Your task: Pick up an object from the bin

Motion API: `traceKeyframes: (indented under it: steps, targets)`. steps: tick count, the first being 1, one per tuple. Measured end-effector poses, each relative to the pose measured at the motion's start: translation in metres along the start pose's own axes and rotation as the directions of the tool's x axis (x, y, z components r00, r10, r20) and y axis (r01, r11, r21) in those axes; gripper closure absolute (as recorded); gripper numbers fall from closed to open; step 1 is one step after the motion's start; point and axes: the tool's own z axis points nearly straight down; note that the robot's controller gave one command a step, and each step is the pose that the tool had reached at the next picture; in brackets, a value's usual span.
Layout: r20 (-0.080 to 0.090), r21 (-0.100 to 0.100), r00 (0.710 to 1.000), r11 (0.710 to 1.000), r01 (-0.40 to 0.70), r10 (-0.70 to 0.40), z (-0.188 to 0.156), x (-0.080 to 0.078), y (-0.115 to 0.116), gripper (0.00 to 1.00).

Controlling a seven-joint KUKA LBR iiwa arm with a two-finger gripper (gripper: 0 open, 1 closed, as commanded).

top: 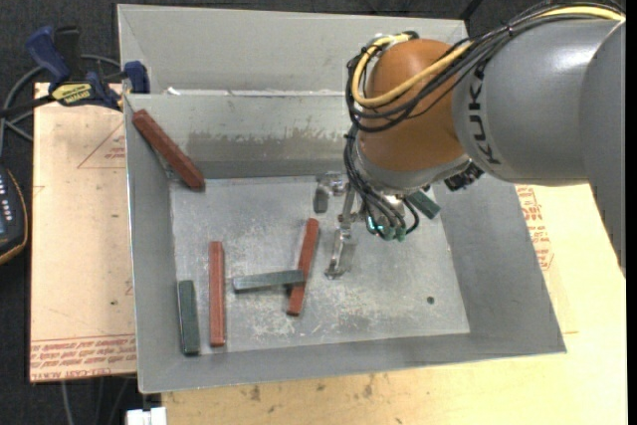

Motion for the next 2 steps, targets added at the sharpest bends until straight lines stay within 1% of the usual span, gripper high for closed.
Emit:
traceKeyframes:
  steps: [1,2]
  targets:
    - [0.001,0.0,0.992,0.992,0.126,-0.126,0.0866,0.0318,0.0469,0.0]
    - [0.017,-0.003,0.992,0.993,0.121,-0.121,0.0795,0.0263,0.0471,1.0]
